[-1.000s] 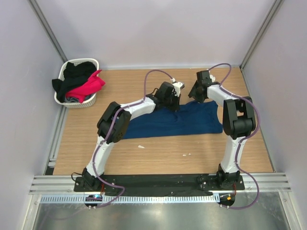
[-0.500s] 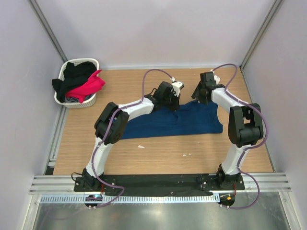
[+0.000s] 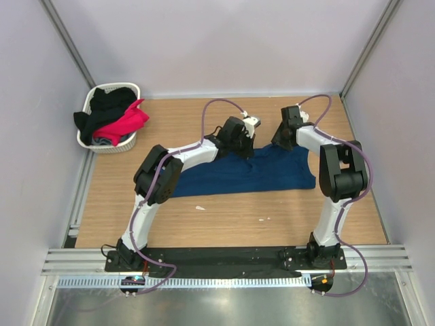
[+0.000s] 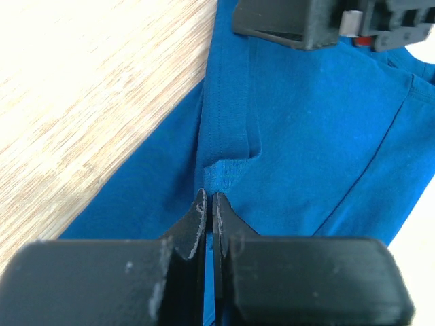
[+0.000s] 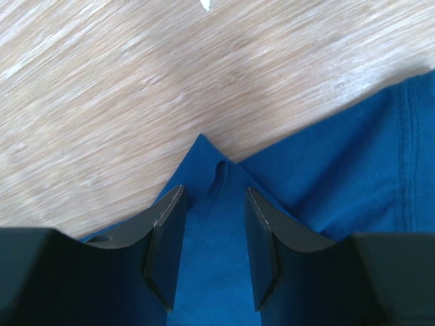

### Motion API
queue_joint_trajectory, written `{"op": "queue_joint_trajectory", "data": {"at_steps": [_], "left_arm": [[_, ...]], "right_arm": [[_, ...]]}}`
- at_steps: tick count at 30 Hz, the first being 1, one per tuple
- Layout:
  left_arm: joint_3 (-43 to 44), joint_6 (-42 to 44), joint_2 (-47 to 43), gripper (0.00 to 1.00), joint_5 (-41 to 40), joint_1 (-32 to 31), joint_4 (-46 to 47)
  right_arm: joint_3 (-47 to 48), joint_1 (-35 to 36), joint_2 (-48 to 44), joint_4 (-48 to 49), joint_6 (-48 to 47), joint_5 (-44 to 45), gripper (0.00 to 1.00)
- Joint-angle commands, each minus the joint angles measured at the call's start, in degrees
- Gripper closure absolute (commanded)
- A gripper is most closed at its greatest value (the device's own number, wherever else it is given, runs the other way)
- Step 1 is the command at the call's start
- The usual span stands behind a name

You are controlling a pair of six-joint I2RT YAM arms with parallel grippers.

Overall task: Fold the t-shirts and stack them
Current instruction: Fold the tshirt

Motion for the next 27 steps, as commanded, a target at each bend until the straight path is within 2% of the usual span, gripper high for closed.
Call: {"op": "queue_joint_trajectory", "data": {"at_steps": [1, 6, 10, 14, 27], "left_arm": [[-0.9, 1.48, -4.26, 1.0, 0.9, -0.06, 2.02], [-1.34, 2.18, -4.7, 1.0, 0.64, -0.14, 1.58], [-1.25, 2.27, -4.61, 1.0, 0.72, -0.14, 1.58], [-0.99, 2.36, -4.61, 1.0, 0.72, -0.14, 1.4], [-1.25, 2.01, -7.07, 1.0, -0.33, -0.14, 0.7]], "right_arm": [[1.7, -0.51, 0.99, 3.86, -0.86, 2.23, 0.55], [2.14, -0.6, 1.69, 4.56, -0.86, 3.28, 0.64], [1.97, -0.77, 1.43, 5.71, -0.86, 4.34, 0.83], [3.02, -0.77, 1.08, 4.92, -1.39, 5.04, 0.97], [0.3, -0.69, -8.93, 0.27, -2.71, 6.89, 0.99]]}}
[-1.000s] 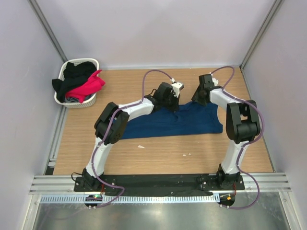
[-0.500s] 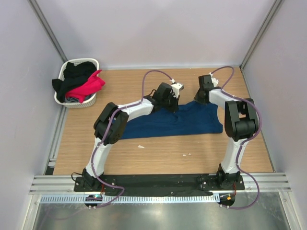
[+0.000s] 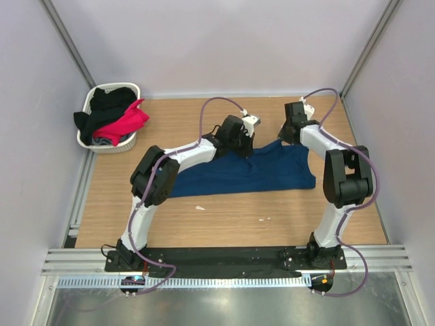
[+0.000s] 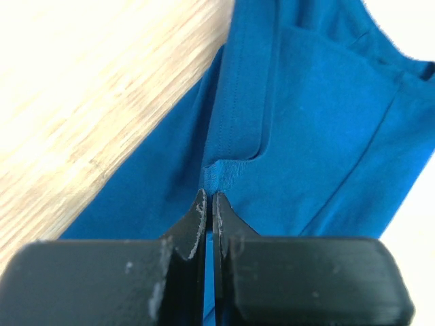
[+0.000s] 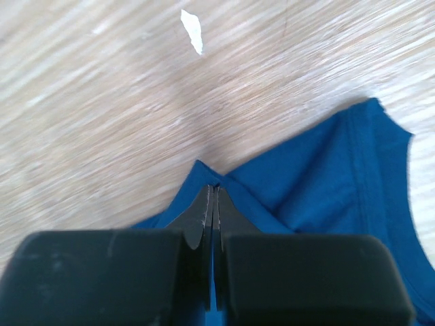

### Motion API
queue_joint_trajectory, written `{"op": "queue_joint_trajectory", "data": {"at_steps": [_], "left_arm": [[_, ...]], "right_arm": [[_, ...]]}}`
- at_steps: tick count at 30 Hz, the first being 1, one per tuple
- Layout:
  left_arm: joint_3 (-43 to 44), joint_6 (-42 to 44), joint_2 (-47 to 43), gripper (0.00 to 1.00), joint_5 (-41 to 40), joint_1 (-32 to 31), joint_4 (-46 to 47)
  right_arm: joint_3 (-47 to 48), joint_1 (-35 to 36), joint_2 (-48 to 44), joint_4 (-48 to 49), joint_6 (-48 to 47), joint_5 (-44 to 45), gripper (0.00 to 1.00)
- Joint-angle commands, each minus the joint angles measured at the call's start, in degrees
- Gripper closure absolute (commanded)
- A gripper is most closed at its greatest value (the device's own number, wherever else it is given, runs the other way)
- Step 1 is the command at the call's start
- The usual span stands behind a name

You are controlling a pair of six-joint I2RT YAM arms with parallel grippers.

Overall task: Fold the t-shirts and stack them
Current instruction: Fold the tshirt

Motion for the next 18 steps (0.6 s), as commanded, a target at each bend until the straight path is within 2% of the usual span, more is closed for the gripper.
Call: {"op": "queue_joint_trajectory", "data": {"at_steps": [1, 12, 18], "left_arm": [[-0.12, 0.72, -5.39, 1.0, -0.24, -0.14, 1.03], [-2.67, 4.06, -7.15, 1.0, 0.37, -0.06, 0.67], [-2.66, 4.15, -5.57, 1.0, 4.59, -0.06, 0.68]], "right_arm": [[-1.03, -0.12, -8.45, -0.96, -1.03, 2.3, 0.99], [-10.52, -0.12, -19.7, -5.62, -0.32, 2.21, 0.99], [-17.64, -0.12, -24.72, -7.91, -0.23, 3.26, 0.99]]}}
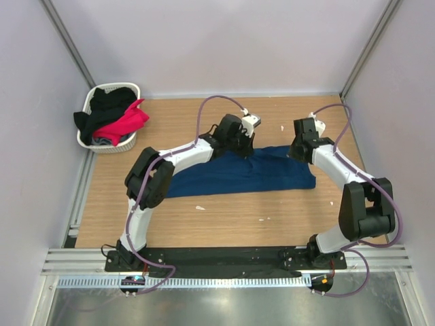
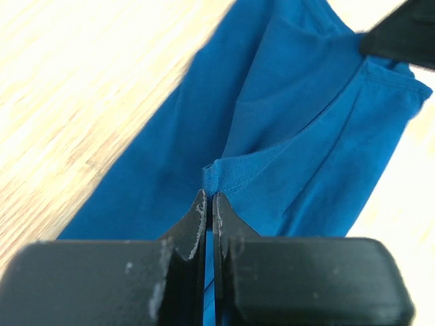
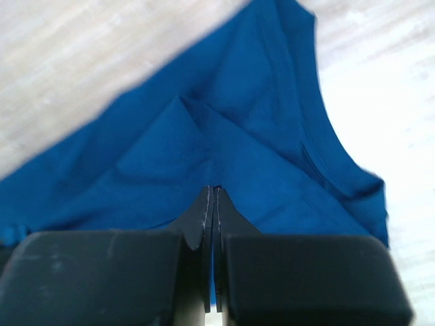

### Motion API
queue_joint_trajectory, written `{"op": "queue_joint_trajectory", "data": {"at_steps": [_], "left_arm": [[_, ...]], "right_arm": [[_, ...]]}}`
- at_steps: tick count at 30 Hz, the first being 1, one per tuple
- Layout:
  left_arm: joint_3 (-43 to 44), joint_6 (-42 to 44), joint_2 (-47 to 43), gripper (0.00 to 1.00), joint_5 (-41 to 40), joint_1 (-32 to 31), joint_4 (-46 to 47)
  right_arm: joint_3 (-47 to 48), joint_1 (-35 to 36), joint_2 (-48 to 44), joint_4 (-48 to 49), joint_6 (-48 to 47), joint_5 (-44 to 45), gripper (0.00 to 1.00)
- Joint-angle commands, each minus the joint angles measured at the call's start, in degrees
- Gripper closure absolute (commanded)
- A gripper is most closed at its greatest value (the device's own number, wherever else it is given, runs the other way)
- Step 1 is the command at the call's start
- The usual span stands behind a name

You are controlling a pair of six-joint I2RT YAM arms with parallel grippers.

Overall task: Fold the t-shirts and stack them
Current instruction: Fold the tshirt

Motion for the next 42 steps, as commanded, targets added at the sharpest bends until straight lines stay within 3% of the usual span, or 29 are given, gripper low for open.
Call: {"op": "queue_joint_trajectory", "data": {"at_steps": [1, 7, 15, 19, 20, 22, 23, 26, 29, 34, 42], "left_arm": [[-0.26, 1.41, -0.94, 1.0, 2.75, 0.03, 0.7], [-2.1, 3.78, 0.12, 1.0, 2.4, -0.06, 0.96], [-7.19, 8.01, -1.63, 0.98, 6.35, -0.06, 0.61], [-8.52, 8.36, -4.53, 0.51, 7.59, -0.06, 0.87], [-8.7, 8.18, -5.06, 0.33, 7.33, -0.14, 0.79], [-8.7, 7.83, -7.16, 0.25, 6.45, -0.06, 0.7], [-8.61, 7.14, -8.04, 0.25, 6.01, -0.06, 0.52], [-8.17, 4.07, -10.77, 0.24, 2.06, 0.12, -0.09], [-7.12, -3.49, -12.53, 0.23, -1.27, 0.47, -0.88], [-7.2, -15.34, -13.76, 0.27, -5.15, 0.47, -2.03], [-15.55, -20.47, -17.98, 0.34, -7.18, 0.47, -3.35]], "right_arm": [[-3.14, -0.12, -4.36, -1.37, 0.55, 2.57, 0.99], [-9.99, -0.21, -3.58, 2.31, 1.69, 2.83, 0.99], [-10.35, -0.12, 0.82, 3.29, 1.43, 2.39, 0.99], [-8.95, -0.12, 0.91, 2.14, 0.03, -0.58, 0.99], [-8.42, -0.12, 0.57, 1.79, -0.41, -1.73, 0.99], [-6.32, -0.12, 0.21, -0.22, -1.47, -3.49, 0.96], [-5.53, -0.12, 0.04, -0.93, -1.9, -5.24, 0.88], [-2.36, -0.12, -2.5, -3.13, -2.7, -7.36, 0.8], [0.19, -0.12, -5.41, -4.8, -3.14, -8.59, 0.65], [1.17, -0.12, -5.42, -2.36, -1.65, -12.98, 0.62], [-2.44, 1.2, 2.32, 8.28, 1.34, -22.73, 0.59]]}}
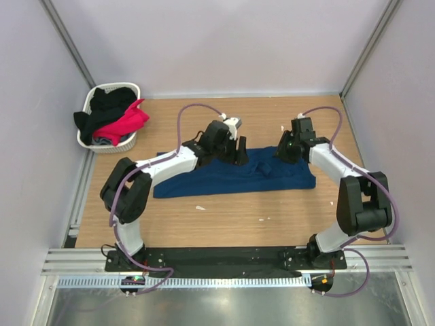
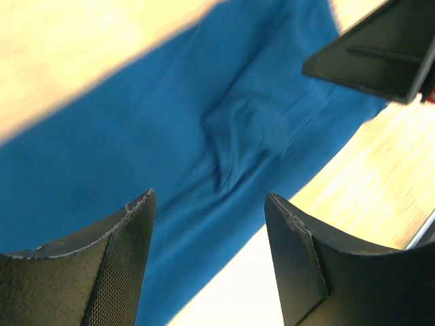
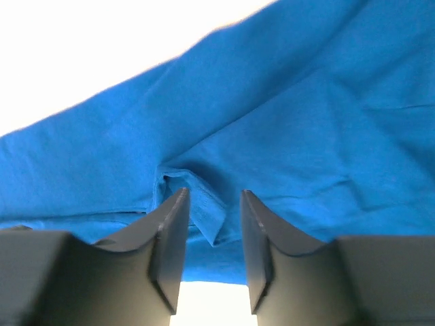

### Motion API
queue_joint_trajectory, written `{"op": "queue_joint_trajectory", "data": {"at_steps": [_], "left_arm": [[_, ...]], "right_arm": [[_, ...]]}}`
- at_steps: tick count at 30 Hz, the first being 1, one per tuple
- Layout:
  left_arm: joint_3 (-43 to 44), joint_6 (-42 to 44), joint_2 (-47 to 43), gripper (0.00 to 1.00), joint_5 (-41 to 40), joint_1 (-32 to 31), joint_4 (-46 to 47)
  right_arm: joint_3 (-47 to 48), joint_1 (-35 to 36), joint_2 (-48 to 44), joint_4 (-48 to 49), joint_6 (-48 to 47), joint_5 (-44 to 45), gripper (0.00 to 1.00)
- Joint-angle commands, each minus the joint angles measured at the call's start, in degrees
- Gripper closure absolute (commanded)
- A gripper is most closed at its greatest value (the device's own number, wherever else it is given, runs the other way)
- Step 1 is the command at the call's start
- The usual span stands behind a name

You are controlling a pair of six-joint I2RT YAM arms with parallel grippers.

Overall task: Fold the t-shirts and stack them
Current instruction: Fold the tshirt

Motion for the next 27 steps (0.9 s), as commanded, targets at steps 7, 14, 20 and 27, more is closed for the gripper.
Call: {"op": "queue_joint_trajectory", "data": {"at_steps": [7, 14, 20, 27], "left_arm": [[-9.62, -4.19, -8.45, 0.33, -3.87, 0.14, -1.6], [-10.24, -2.34, -10.74, 0.33, -4.74, 0.23, -3.71], [-9.63, -1.9, -10.66, 0.33, -4.31, 0.23, -4.15], [-8.92, -1.2, -10.83, 0.32, -4.57, 0.14, -5.03]], "right_arm": [[1.06, 4.78, 7.45, 5.48, -3.09, -5.93, 0.39], [1.87, 5.31, 8.78, 1.08, -5.38, 0.07, 0.41], [1.07, 5.93, 7.55, 1.07, -4.59, 0.41, 0.85], [1.6, 7.94, 4.22, 1.34, -4.76, 2.51, 0.99]]}}
